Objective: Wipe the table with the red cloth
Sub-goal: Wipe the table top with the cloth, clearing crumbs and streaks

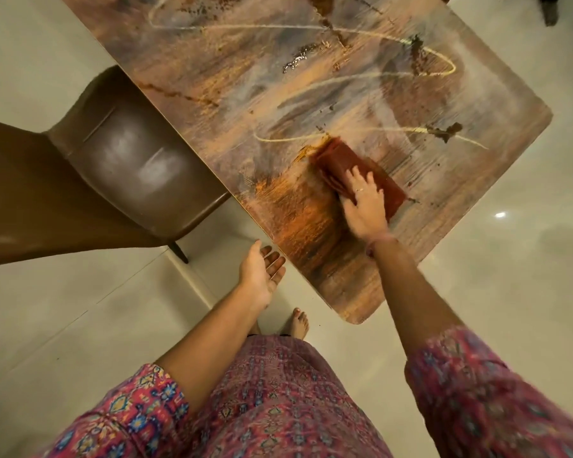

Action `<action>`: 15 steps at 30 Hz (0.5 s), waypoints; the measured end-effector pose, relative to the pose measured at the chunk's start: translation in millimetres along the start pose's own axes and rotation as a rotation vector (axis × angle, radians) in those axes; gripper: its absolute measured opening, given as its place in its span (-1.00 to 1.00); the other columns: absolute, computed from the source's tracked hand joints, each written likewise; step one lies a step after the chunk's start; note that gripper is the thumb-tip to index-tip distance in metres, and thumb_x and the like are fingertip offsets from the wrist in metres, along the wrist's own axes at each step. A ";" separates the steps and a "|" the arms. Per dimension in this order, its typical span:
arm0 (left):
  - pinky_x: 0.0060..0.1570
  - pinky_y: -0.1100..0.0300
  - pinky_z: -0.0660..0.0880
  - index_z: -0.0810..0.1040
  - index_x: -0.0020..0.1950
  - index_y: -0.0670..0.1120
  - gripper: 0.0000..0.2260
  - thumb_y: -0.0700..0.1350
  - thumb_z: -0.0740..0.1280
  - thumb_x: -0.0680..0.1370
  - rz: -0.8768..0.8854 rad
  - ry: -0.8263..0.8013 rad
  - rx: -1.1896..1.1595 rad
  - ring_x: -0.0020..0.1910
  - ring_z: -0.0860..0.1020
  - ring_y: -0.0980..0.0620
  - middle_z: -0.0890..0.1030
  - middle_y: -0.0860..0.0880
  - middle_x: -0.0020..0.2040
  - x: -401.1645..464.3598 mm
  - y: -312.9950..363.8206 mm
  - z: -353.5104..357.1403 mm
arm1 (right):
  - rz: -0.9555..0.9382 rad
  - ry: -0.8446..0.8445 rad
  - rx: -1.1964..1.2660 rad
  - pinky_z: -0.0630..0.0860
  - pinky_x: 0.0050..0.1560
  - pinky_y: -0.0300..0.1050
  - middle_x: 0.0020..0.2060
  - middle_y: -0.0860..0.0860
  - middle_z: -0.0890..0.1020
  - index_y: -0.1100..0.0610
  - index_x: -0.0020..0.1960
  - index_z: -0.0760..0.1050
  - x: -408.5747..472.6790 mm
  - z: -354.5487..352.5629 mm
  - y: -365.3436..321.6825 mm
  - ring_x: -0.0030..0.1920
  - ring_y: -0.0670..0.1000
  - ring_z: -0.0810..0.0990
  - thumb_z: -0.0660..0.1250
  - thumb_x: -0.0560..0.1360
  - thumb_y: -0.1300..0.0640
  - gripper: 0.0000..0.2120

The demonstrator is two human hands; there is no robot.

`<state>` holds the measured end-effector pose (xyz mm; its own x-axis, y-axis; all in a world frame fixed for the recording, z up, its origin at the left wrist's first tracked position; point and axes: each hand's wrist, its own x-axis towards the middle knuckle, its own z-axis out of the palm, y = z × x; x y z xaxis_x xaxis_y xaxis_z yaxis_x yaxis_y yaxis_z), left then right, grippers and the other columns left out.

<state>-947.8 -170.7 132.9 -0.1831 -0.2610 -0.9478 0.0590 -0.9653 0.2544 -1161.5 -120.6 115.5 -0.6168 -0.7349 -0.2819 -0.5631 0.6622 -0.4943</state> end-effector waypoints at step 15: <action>-0.22 0.19 0.47 0.48 0.10 -0.12 -0.76 0.02 0.18 0.61 -0.009 -0.033 0.067 -0.14 0.55 0.02 0.58 -0.07 -0.13 -3.2 -4.9 21.3 | 0.093 0.100 0.037 -0.10 0.47 0.19 0.52 -0.07 0.17 -0.01 0.52 0.19 -25.6 -8.8 28.1 0.54 0.06 0.00 0.18 0.59 0.13 -0.49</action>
<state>-968.4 -165.4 138.8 -0.2160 -0.2514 -0.9435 -0.0084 -0.9658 0.2592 -1166.3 -81.9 116.1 -0.7182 -0.6510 -0.2457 -0.4815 0.7199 -0.5000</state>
